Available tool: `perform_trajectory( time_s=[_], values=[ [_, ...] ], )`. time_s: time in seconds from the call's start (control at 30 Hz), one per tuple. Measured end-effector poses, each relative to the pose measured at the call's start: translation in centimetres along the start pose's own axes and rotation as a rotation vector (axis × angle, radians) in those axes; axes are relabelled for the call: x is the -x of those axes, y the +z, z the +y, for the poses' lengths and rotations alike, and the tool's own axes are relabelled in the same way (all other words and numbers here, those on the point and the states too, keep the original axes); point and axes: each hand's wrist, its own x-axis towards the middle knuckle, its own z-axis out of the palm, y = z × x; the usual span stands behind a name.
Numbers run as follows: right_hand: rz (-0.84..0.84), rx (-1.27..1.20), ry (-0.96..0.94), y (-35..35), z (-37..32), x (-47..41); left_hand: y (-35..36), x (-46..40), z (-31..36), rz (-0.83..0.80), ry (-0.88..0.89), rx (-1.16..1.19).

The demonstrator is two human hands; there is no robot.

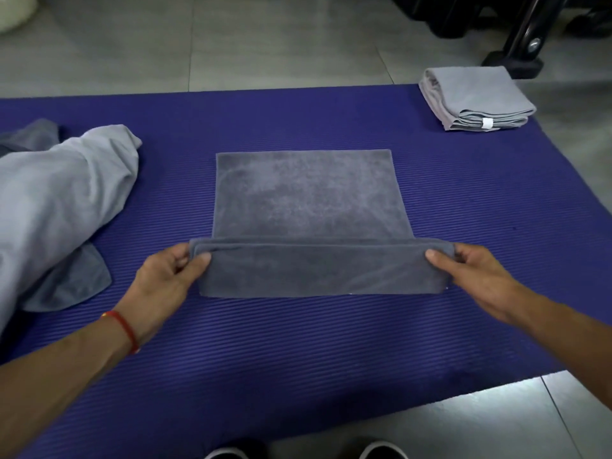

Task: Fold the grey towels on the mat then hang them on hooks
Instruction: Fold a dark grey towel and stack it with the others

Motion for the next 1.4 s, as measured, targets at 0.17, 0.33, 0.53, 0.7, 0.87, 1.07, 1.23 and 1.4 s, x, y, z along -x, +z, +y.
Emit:
perform_trajectory(
  time_s=[0.17,0.33,0.53,0.7,0.87,1.07,1.23,1.4],
  values=[
    [0.044,0.023,-0.090,0.4,-0.5,-1.2,0.3,-1.0,-1.0,-0.008,0.041,-0.044],
    [0.016,0.352,-0.132,-0.6,1.3,-0.5,-1.1,2.1,-1.9,-0.080,0.006,-0.070],
    [-0.117,0.417,-0.030,-1.0,2.8,4.5,-0.8,8.3,-2.7,-0.175,-0.220,0.049],
    [-0.139,0.325,0.026,-1.4,1.1,3.3,-1.1,7.3,-1.2,-0.129,-0.208,0.026],
    [-0.009,0.237,-0.047,-0.3,-3.5,-4.0,-2.0,-1.7,1.4,-0.028,-0.031,-0.089],
    [0.102,0.549,-0.062,2.0,-5.4,-11.3,-2.1,-10.3,-0.5,0.080,-0.158,-0.430],
    [0.184,0.694,-0.022,2.8,-3.5,-12.9,-1.0,-11.4,-1.2,0.193,-0.168,-0.516],
    [0.254,0.601,-0.012,2.6,-3.4,-14.2,-1.6,-12.0,-1.7,0.234,-0.173,-0.458]
  ],
)
